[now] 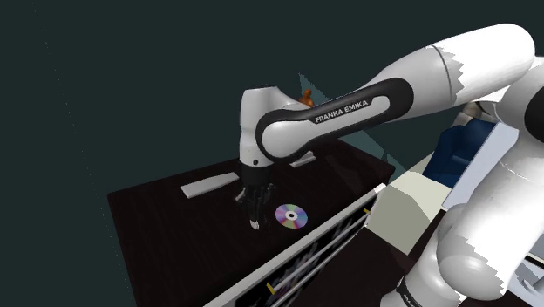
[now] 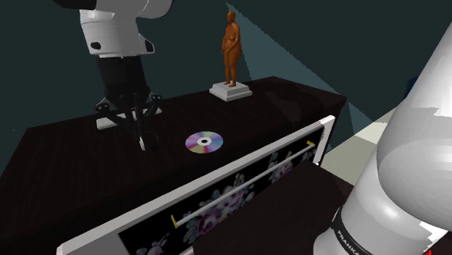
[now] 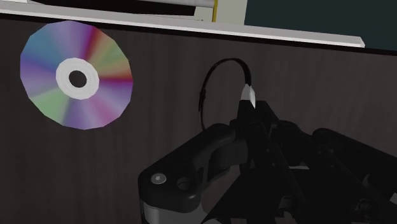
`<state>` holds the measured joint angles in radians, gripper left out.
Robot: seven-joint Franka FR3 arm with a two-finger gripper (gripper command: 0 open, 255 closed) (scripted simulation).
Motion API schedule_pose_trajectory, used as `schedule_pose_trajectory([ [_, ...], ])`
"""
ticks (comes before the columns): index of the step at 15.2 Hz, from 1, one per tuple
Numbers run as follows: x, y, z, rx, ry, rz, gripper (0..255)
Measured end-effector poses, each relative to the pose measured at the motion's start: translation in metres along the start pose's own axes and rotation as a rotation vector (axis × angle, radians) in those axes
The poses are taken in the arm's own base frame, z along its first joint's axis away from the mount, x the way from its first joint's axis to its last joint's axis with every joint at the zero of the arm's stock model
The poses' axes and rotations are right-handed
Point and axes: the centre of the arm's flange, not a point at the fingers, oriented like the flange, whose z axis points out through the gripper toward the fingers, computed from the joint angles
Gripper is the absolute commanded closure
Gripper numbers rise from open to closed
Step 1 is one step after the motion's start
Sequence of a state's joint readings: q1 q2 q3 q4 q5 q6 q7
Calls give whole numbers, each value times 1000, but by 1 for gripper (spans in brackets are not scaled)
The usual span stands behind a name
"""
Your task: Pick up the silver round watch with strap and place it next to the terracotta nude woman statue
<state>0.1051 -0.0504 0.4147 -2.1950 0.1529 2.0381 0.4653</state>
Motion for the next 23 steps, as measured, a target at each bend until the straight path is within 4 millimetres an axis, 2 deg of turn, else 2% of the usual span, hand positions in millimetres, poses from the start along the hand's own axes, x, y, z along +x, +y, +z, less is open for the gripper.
schedule_pose_trajectory([
  [23, -18, -6, -119, 0, 0, 0, 255],
])
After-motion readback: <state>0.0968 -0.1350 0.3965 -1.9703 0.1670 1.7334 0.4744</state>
